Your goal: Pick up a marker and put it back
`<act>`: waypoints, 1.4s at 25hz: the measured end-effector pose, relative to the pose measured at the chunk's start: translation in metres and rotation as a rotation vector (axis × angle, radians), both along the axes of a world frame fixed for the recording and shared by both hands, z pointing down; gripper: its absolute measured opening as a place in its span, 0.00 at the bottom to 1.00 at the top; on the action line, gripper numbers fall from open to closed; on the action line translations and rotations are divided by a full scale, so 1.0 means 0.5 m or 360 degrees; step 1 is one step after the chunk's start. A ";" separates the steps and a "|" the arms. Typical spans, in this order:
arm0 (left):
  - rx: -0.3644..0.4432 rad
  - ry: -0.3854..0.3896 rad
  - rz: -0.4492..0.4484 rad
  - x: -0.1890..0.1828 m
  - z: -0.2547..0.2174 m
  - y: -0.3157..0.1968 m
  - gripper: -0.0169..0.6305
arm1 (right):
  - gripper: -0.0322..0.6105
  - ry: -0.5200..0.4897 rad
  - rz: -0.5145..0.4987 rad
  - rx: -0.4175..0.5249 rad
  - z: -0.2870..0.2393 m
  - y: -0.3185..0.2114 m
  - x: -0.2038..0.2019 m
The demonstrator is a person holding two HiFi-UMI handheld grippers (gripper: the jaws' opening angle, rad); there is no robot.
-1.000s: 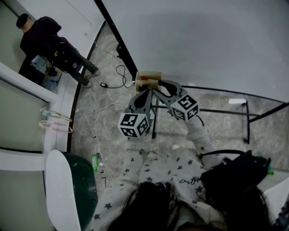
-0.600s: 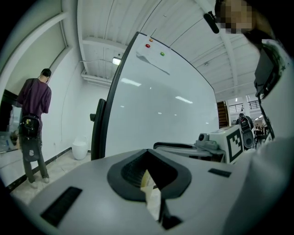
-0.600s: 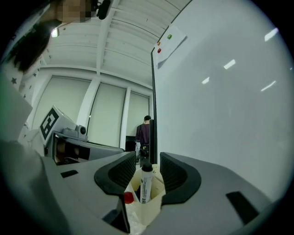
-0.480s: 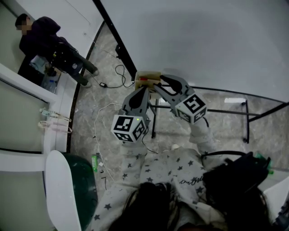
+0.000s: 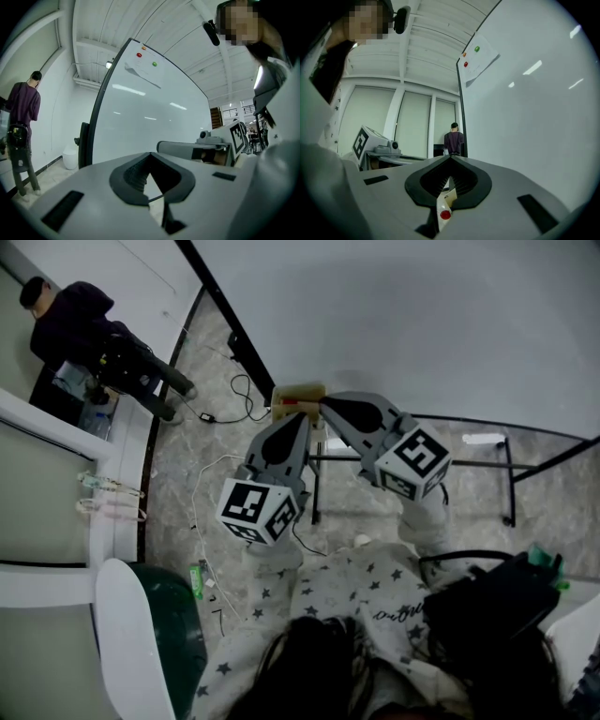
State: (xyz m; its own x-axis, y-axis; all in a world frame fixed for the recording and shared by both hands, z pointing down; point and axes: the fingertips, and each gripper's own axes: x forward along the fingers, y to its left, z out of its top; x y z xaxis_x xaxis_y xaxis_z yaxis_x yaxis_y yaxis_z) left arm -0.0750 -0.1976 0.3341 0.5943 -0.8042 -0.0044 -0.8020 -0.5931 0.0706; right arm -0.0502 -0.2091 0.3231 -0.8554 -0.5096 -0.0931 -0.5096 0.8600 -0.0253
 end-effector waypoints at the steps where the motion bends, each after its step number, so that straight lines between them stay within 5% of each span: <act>1: 0.0002 -0.0002 0.0010 0.002 -0.003 0.001 0.03 | 0.06 -0.0007 -0.0010 0.0001 -0.007 0.004 0.001; 35: 0.0006 0.0034 0.0078 0.015 -0.006 -0.002 0.03 | 0.06 0.0006 -0.0079 -0.0069 0.019 0.001 -0.003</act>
State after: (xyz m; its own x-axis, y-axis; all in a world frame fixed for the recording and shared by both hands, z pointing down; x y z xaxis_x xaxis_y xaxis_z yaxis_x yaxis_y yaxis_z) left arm -0.0675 -0.1984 0.3309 0.6329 -0.7740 -0.0204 -0.7702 -0.6321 0.0852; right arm -0.0516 -0.2088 0.3324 -0.8801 -0.4699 -0.0682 -0.4664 0.8824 -0.0613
